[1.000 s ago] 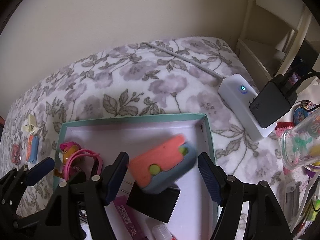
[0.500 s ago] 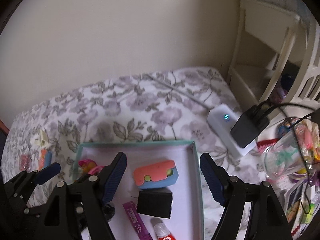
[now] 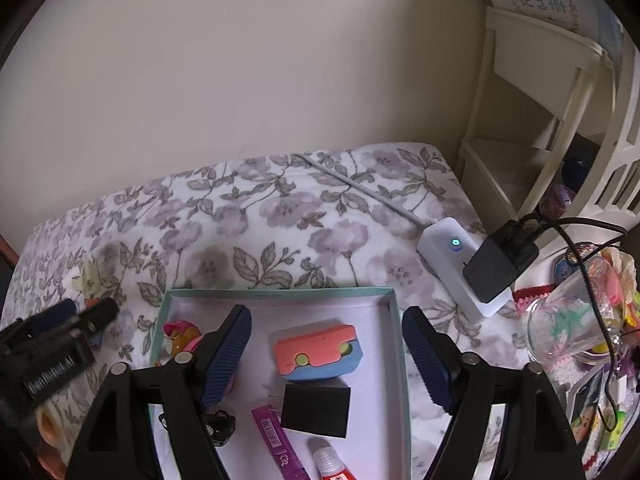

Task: Organize rigid objects
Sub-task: 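Move both open grippers back toward the remaining items on the bed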

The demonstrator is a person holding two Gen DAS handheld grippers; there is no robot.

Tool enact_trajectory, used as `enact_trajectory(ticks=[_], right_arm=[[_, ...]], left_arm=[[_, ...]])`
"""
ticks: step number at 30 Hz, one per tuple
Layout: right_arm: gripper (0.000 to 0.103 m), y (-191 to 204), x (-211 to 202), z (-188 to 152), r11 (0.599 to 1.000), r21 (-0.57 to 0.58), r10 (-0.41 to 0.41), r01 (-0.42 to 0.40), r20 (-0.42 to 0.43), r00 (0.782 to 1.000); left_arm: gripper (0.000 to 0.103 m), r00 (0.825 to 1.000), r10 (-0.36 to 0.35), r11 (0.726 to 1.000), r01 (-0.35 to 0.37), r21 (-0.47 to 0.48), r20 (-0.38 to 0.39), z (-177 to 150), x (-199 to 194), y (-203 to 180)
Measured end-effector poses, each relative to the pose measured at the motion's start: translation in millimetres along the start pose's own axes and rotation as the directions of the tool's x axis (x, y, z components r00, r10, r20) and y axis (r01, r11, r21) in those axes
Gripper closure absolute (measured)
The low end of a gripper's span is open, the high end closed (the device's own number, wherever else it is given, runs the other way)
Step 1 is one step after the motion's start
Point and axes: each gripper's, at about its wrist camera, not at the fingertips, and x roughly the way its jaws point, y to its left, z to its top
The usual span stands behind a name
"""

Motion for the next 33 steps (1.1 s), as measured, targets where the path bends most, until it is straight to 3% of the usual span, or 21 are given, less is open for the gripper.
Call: enact_trajectory(ticks=[3, 8, 25, 33], right_arm=[[0.017, 9, 4, 0, 1.0, -0.02, 0.008, -0.008, 0.0, 1.0], [0.001, 22, 8, -2, 0.999, -0.051, 0.014, -0.014, 0.008, 1.0], [0.0, 55, 16, -7, 0.995, -0.082, 0.049, -0.05, -0.01, 0.999], [0.0, 101, 18, -14, 0.983, -0.14, 0.113, -0.116, -0.031, 0.993]], left_arm=[[0.016, 1.0, 0.015, 0.999, -0.015, -0.041, -0.002, 3, 2, 13], [0.015, 0.999, 0.041, 0.993, -0.041, -0.108, -0.003, 6, 3, 35], [0.012, 0.997, 0.059, 0.97, -0.069, -0.234, -0.049, 12, 8, 99], [0.012, 0.988, 0.138, 0.953, -0.151, -0.262, -0.066, 14, 3, 149]])
